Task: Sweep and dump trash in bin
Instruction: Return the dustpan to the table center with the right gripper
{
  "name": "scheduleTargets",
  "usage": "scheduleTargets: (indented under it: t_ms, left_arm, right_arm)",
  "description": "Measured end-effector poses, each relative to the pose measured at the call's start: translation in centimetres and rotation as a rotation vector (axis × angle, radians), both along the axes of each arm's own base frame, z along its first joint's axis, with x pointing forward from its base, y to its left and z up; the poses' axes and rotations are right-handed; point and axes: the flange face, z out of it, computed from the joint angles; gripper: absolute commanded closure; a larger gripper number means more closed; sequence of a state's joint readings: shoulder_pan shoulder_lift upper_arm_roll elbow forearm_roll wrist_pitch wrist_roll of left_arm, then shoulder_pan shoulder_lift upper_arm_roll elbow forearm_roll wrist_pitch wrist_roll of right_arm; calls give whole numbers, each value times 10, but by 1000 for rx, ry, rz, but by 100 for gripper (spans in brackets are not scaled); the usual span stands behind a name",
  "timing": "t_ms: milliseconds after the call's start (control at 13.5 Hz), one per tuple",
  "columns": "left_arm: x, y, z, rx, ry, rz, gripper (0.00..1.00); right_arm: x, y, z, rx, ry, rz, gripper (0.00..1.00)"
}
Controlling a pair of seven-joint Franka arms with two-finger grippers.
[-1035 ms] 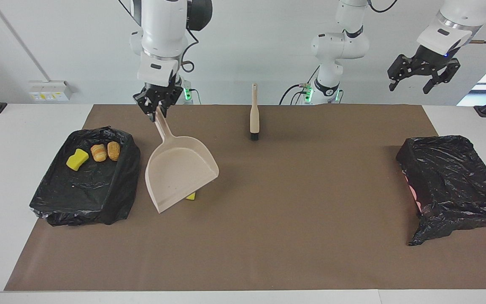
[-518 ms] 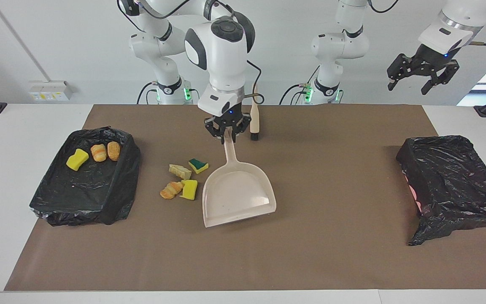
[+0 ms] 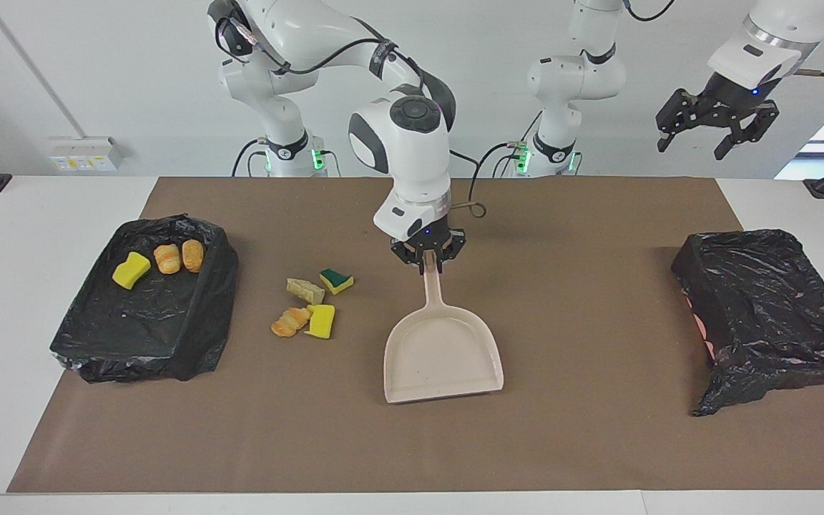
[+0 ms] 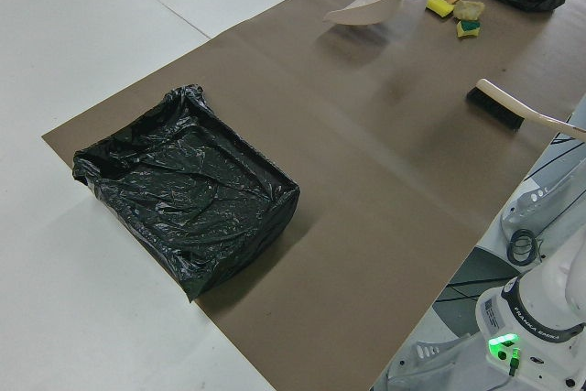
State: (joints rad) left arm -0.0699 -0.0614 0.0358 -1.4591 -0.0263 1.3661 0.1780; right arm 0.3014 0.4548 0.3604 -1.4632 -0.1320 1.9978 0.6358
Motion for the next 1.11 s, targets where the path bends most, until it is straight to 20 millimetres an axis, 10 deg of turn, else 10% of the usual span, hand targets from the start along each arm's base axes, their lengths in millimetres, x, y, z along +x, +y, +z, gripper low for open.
scheduleTargets:
  t_ms: [961,1109]
  left_arm:
    - [3,5,2,25,-27,-37,0]
    - [3,7,2,25,-27,-34,0]
  right_arm:
    - [-9,30,-76,60,3,-125,100]
    - [-12,30,-86,64,6,-128,65]
